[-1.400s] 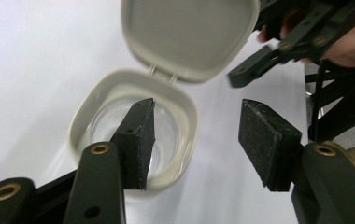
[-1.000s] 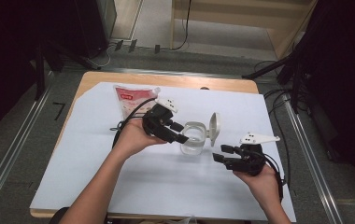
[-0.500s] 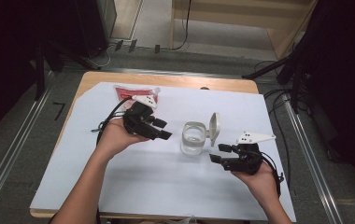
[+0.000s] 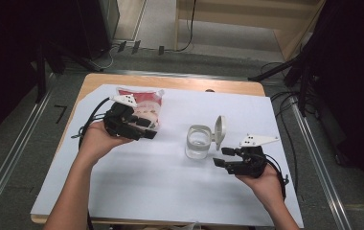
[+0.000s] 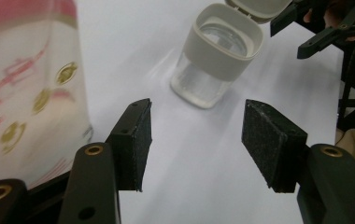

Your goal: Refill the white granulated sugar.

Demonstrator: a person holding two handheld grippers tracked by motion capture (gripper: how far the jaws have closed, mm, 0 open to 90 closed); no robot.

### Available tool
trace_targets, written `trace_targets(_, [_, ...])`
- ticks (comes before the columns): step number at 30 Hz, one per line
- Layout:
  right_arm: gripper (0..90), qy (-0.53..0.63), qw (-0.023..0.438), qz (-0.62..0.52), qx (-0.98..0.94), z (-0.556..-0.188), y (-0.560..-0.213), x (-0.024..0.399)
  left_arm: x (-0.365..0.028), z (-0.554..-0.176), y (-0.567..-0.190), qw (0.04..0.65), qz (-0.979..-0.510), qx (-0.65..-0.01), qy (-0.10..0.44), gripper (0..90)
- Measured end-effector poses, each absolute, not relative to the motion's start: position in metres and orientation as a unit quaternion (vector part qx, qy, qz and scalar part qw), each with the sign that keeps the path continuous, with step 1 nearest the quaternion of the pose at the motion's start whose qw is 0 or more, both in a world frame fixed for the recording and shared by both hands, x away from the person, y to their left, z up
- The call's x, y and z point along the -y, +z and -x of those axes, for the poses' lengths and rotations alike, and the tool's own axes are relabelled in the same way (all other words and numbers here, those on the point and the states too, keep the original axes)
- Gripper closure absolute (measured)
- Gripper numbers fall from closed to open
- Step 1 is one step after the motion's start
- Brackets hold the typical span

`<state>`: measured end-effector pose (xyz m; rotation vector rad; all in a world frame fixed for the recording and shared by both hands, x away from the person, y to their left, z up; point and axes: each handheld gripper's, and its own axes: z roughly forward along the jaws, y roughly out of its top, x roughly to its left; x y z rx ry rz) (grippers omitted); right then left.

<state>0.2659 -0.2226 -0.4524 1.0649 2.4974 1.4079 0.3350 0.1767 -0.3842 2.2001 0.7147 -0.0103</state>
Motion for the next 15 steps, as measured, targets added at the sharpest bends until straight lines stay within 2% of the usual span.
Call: trace_targets(15, [43.8,0.454,0.042,-0.341,-0.822,-0.266,-0.455,0.219,-0.219,-0.342,-0.382,0.406,-0.855,-0.322,0.015,43.0])
